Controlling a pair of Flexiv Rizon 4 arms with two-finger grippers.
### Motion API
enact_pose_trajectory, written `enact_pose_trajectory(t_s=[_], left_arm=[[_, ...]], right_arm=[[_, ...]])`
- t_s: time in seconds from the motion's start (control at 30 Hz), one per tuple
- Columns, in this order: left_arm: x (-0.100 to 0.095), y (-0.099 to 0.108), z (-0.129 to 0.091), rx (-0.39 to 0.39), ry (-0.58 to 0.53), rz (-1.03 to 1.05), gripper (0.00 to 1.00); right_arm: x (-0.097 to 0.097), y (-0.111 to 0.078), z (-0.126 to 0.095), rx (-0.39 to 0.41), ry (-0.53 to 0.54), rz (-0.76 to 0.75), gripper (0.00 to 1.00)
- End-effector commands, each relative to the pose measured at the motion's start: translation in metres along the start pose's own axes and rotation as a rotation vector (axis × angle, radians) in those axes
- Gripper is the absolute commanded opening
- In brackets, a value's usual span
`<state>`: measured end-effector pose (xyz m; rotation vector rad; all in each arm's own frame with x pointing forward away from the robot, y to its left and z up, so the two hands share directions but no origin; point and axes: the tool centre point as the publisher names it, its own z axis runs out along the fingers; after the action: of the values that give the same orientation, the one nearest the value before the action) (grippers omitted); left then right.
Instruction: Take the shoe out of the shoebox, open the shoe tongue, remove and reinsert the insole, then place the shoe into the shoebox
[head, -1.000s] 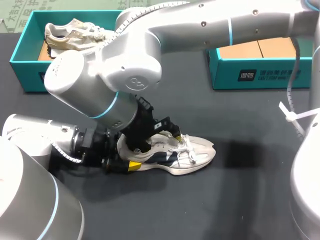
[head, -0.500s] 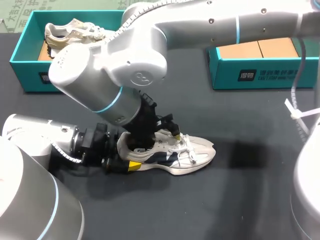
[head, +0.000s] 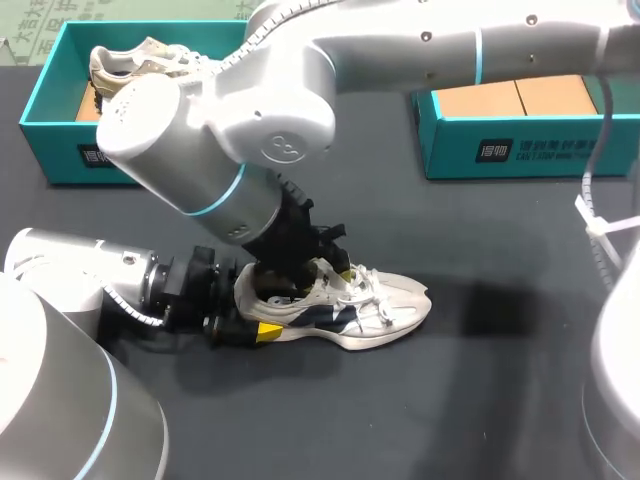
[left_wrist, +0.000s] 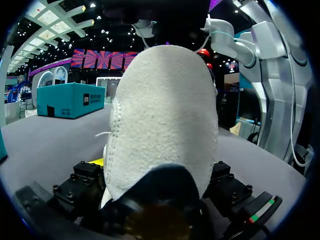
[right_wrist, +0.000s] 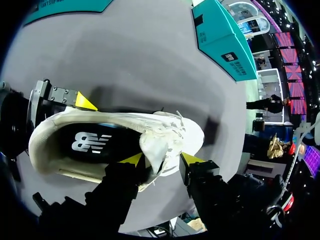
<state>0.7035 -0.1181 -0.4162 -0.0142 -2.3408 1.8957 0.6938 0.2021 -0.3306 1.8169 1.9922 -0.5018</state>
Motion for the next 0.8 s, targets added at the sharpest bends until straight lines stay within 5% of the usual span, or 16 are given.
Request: enact_pose_trajectory(t_s=[0.03, 0.8], left_arm=[[0.001, 0.001, 0.000, 0.000, -0.002, 0.000, 0.00], [0.001, 0.001, 0.000, 0.000, -0.002, 0.000, 0.00]], right_arm=[[-0.005, -0.006, -0.003, -0.005, 0.005, 0.219, 0.48], [-0.027, -0.004, 0.007, 0.011, 0.159, 0.106, 0.41]])
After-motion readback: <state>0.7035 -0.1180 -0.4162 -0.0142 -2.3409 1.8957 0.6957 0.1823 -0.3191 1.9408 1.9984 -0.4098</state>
